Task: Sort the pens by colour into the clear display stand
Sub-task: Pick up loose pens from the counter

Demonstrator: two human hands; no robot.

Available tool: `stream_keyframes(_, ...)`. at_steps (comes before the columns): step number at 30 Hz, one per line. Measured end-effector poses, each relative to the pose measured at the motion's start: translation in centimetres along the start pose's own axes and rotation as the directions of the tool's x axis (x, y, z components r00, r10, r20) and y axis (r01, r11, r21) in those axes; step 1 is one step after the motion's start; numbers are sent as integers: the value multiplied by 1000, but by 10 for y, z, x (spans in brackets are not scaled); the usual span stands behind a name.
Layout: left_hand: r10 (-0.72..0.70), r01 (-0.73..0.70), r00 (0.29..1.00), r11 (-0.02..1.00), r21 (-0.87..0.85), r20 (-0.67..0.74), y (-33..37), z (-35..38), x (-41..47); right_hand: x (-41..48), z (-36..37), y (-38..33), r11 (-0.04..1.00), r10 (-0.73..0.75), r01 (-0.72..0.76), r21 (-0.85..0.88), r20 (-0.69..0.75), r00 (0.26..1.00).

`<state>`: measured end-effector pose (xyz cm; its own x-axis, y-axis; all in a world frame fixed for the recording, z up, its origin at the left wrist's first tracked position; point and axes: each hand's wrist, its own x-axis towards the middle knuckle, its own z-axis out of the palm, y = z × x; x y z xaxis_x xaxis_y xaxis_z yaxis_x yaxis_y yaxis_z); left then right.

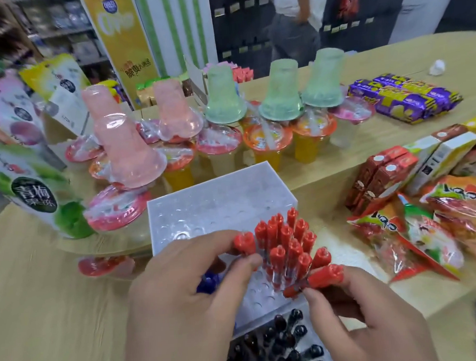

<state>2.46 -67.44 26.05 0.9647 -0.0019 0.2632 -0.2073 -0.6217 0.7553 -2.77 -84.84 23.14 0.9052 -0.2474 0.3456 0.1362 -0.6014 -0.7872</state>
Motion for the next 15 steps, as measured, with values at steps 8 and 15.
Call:
stream_keyframes(8, 65, -69, 997, 994, 90, 49, 23, -13, 2, -2, 10, 3, 934, -35, 84, -348, 146, 989)
stream_keyframes(15, 11, -30, 993, 985, 168, 114, 29, -16, 9, -6, 22, -10, 900, 202, -112, -421, 177, 963)
